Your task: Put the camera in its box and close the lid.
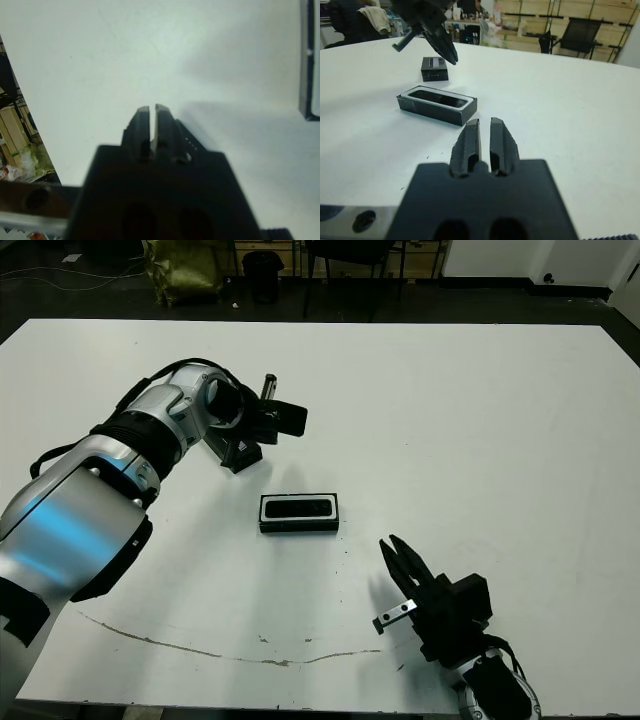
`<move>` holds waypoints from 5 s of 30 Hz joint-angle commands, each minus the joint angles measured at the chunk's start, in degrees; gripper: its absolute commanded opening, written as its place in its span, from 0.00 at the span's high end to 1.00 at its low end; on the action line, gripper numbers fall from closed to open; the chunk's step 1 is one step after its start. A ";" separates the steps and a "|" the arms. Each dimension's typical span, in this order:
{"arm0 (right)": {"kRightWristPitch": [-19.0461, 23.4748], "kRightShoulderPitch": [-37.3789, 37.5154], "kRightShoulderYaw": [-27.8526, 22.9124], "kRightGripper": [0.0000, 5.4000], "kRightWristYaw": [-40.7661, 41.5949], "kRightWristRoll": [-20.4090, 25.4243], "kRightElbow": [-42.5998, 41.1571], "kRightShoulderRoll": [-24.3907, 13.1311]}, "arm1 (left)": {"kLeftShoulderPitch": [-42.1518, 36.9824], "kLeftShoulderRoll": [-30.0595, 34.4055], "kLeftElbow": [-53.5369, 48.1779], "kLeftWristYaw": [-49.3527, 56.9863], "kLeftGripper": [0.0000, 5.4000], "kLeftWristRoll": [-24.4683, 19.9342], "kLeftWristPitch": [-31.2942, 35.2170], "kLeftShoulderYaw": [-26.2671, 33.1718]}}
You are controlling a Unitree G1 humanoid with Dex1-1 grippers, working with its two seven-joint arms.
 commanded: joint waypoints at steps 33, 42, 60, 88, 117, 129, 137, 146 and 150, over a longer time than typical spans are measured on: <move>2.49 -0.13 2.10 1.00 -2.15 -1.30 -0.28 0.13 | 4.16 6.03 0.62 -4.55 1.00 2.85 2.57 -1.82; 4.21 -1.06 2.27 1.00 -2.24 -1.42 0.07 0.11 | 4.08 7.56 0.39 -6.28 1.00 2.68 1.45 -1.59; 1.46 -3.35 2.57 1.00 -0.20 -1.93 2.86 -1.22 | 5.68 11.78 0.26 -9.14 1.00 2.44 1.68 -1.19; 4.31 -3.58 2.76 1.00 0.49 -0.83 2.88 -1.36 | 8.23 19.65 0.00 -5.88 1.00 3.09 1.36 -1.48; 5.81 -3.42 6.29 1.00 -3.71 -10.24 1.18 -1.08 | 13.85 13.01 -18.51 15.58 0.15 -25.88 19.28 26.47; 1.79 -6.54 7.13 1.00 -2.00 -8.76 5.42 0.02 | 19.16 5.54 -26.33 35.99 0.00 -24.27 31.22 26.35; 3.26 -8.03 7.15 1.00 -1.32 -7.97 5.58 -0.39 | 20.59 -0.19 -25.95 47.76 0.00 -29.22 32.50 32.36; 0.14 -10.39 6.09 1.00 1.90 -2.88 9.93 0.14 | 19.71 -5.22 -26.58 56.56 0.00 -38.48 28.72 41.66; -0.06 -11.14 6.24 1.00 2.04 -2.94 10.65 0.16 | 19.03 -7.19 -26.47 60.91 0.00 -41.88 26.68 45.19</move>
